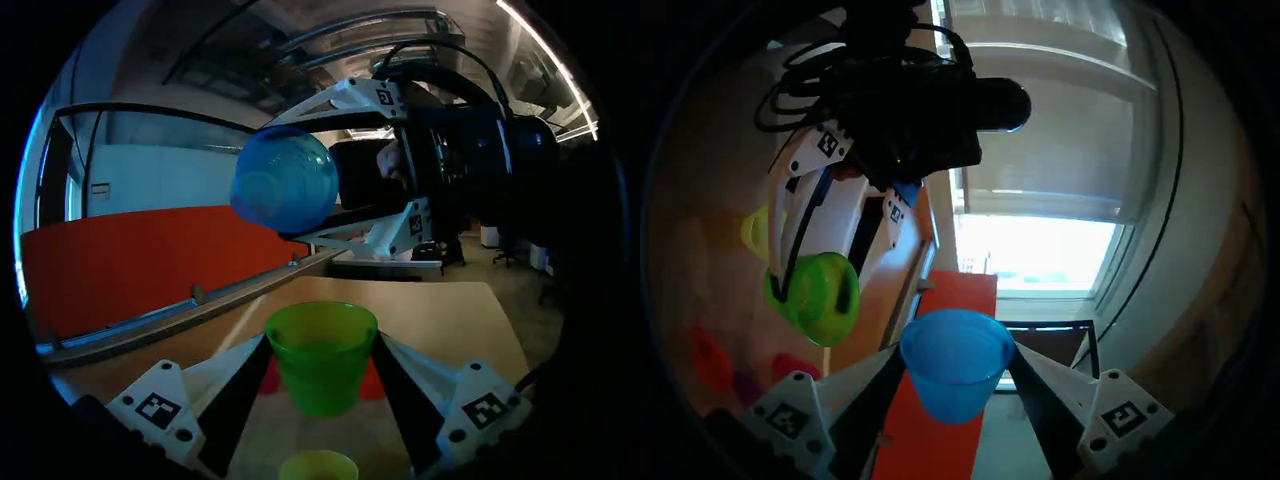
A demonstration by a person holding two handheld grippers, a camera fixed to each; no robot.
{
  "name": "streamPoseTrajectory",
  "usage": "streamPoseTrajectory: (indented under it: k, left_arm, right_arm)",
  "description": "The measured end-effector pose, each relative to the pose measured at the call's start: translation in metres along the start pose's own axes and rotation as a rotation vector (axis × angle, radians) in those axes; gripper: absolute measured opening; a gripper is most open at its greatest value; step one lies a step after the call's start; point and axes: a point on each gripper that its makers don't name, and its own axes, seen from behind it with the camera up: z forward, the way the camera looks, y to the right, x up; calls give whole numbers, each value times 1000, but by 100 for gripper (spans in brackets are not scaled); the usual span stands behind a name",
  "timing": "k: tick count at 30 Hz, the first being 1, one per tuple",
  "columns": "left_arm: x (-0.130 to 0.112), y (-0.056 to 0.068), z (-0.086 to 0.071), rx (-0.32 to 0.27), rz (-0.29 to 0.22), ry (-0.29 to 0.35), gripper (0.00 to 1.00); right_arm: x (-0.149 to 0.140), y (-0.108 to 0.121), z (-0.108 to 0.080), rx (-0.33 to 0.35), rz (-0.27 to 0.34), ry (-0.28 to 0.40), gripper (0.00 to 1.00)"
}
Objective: Pour water
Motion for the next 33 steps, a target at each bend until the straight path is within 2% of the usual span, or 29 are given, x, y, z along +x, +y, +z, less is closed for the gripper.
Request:
streamPoseTrajectory:
  k: [9, 15, 27, 33]
  left_arm:
    - [0, -1, -1, 3, -1, 0, 86]
    - [1, -2, -1, 6, 0, -3, 86]
    - [0, -3, -2, 10, 0, -12, 86]
    - [-1, -4, -3, 13, -4, -15, 86]
  right_arm:
    - [-2, 2, 2, -7, 31, 4, 91]
    - [-3, 3, 2, -16, 80, 7, 90]
    - [-7, -4, -3, -34, 252, 17, 91]
    - [-15, -16, -8, -25, 375, 8, 91]
